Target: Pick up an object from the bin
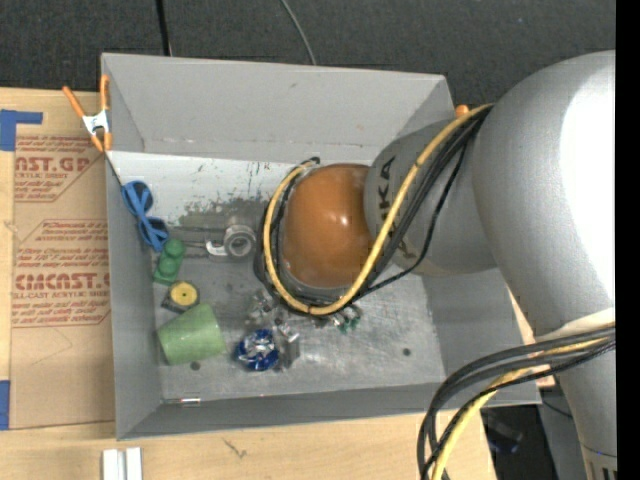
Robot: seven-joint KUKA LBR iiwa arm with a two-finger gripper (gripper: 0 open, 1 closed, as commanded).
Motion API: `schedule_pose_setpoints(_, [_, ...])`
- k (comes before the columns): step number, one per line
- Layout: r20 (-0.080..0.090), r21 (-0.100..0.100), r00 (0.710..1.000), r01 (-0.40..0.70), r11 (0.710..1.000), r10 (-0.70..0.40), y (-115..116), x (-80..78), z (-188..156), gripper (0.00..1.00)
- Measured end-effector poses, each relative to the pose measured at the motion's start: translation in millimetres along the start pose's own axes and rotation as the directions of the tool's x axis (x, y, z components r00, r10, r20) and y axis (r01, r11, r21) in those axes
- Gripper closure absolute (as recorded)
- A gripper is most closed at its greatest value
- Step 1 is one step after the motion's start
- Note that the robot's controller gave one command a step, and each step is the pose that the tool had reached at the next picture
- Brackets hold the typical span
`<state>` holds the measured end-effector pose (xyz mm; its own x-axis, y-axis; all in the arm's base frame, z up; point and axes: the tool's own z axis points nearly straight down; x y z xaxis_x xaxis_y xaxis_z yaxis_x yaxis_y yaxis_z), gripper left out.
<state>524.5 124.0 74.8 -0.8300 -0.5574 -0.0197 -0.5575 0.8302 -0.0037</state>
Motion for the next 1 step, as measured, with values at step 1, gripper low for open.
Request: schedule_pose_setpoints(1, [-0.009,-0.005,0.944,0.329,0.944,-0.329,2.0,-5.1,-183.6,1.0])
